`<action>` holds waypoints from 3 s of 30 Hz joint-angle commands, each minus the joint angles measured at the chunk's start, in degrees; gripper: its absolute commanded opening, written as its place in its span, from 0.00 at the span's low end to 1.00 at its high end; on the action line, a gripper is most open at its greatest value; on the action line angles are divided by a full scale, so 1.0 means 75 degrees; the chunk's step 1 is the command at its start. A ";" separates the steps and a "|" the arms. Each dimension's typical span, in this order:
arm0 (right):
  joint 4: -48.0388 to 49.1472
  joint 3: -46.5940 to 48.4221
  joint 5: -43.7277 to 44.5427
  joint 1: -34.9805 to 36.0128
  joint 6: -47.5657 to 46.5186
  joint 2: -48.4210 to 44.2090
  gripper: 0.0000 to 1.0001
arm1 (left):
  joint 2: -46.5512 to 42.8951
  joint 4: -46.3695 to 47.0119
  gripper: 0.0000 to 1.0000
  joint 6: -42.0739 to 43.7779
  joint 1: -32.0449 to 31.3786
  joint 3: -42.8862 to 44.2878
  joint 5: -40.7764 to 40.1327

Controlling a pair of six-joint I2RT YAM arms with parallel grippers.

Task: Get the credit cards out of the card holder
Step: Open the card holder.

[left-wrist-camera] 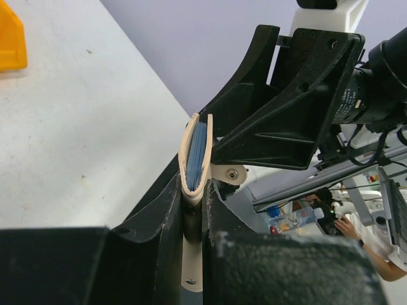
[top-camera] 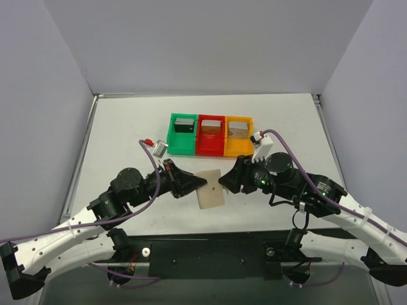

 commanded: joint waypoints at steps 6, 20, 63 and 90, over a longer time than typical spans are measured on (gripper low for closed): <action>0.0707 -0.0413 -0.0572 -0.0130 0.0076 -0.0582 0.43 | -0.0235 0.2165 0.00 -0.0940 0.0757 -0.0598 0.1387; 0.0965 -0.0823 -0.1088 -0.0529 0.0322 -0.0770 0.41 | -0.0118 0.3128 0.00 -0.1398 0.1016 -0.0856 0.1985; 0.3005 -0.1199 -0.3855 -0.0892 0.0908 -0.0618 0.00 | 0.0188 0.4101 0.00 -0.1703 0.1028 -0.1173 0.2513; 0.1270 -0.0331 -0.3034 -0.0904 0.0053 -0.0748 0.53 | -0.0047 0.0983 0.00 -0.0273 0.1380 0.0421 0.1810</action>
